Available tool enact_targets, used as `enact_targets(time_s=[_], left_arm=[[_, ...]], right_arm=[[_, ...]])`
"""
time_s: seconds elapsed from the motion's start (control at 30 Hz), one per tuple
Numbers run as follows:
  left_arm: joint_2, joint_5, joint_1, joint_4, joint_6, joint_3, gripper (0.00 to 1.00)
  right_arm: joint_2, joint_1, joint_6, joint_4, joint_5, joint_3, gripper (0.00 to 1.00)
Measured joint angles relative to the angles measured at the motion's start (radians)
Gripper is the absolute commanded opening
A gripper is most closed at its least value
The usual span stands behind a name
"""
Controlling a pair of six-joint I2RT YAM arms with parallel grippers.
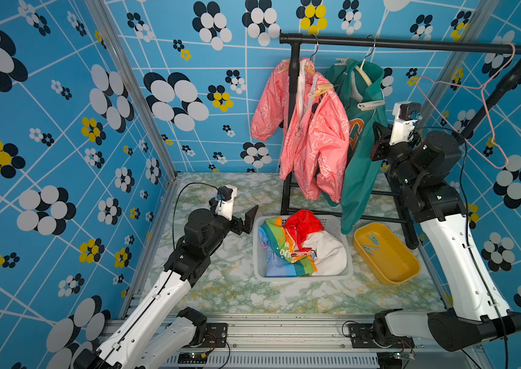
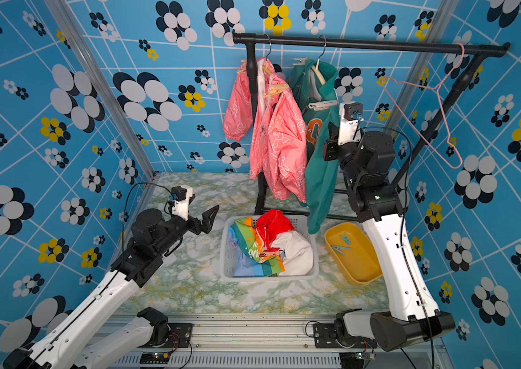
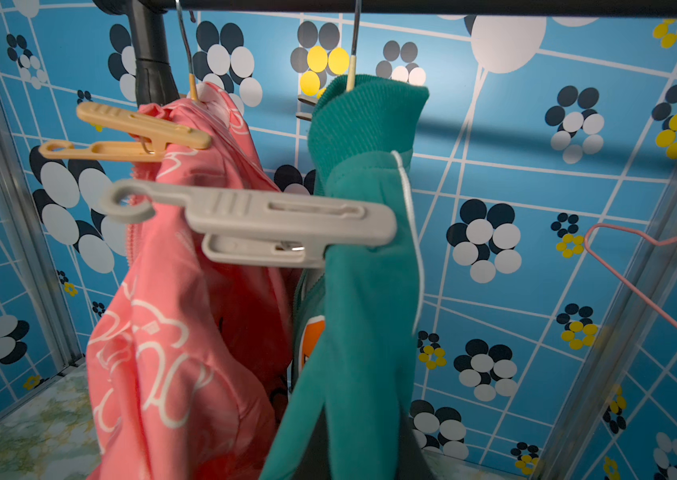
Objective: Remove the clothespins securing jackets to the hanger
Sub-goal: Pick up the hanger from the clothesline.
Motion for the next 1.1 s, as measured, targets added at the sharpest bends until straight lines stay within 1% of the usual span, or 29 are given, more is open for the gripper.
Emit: enact_targets(time_s=[0.17,0.23,0.4,0.5,0.6,0.67,0.83,0.9,1.1], left_arm=[[-0.001,0.000,0.000,0.000,0.000,0.000,1.00],[-0.005,0.000,0.000,-0.001,-0.001,0.000,0.99],[-0.043,0.001,0.000,0.000,-0.012,-0.011,1.00],[-0.069,0.001,0.000,-0.002,-0.015,-0.015,1.00],[-0.079,0.001,0.000,-0.003,-0.015,-0.015,0.99],[-0.078,0.007,0.000,-0.003,-0.016,-0.015,0.99],[-0.063,0.035,0.000,0.008,-0.042,-0.015,0.99],[-0.051,0.048,0.000,0.014,-0.056,-0.015,0.99],[-0.061,0.074,0.000,0.028,-0.083,-0.015,1.00]], right_arm=[[-0.101,0.000,-0.032,-0.001,0.003,-0.032,0.00],[-0.131,0.000,-0.049,-0.040,0.006,-0.032,0.00],[-0.165,0.001,-0.079,-0.102,0.031,-0.029,0.00],[-0.247,0.001,-0.082,-0.125,0.037,-0.123,0.00],[-0.341,0.001,-0.082,-0.238,0.037,-0.182,0.00],[-0.387,0.001,-0.082,-0.328,0.040,-0.183,0.00],[-0.461,0.001,-0.074,-0.468,0.053,-0.144,0.00],[-0.476,0.001,-0.066,-0.492,0.021,-0.115,0.00],[-0.500,0.001,-0.024,-0.483,-0.178,0.010,0.00]])
